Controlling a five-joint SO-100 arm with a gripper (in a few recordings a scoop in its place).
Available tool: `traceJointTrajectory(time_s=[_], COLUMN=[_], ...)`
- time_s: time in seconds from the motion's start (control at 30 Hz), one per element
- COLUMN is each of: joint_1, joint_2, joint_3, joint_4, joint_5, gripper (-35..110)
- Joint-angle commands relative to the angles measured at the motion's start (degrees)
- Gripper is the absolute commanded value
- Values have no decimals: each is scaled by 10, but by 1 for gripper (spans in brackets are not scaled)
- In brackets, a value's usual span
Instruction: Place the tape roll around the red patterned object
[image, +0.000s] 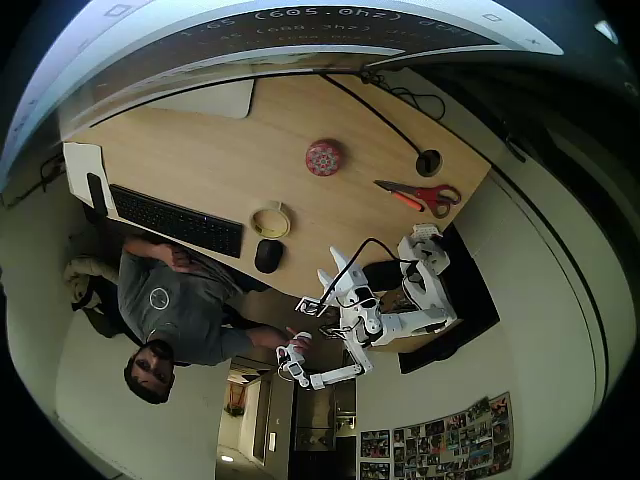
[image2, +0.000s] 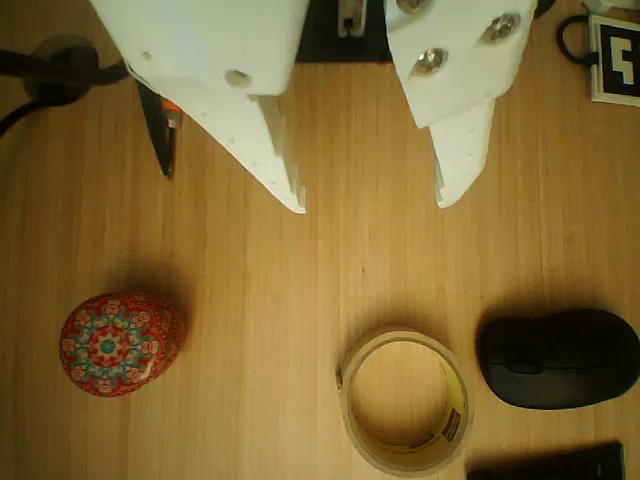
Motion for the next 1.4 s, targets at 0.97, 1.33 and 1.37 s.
traceJointTrajectory(time_s=[0.97, 1.33, 1.37], joint_1=[-149, -128, -123], joint_2=[-56, -239, -255], joint_3=[-137, -142, -142], joint_4=[-91, -162, -170], joint_5=[89, 91, 91], gripper=[35, 38, 37])
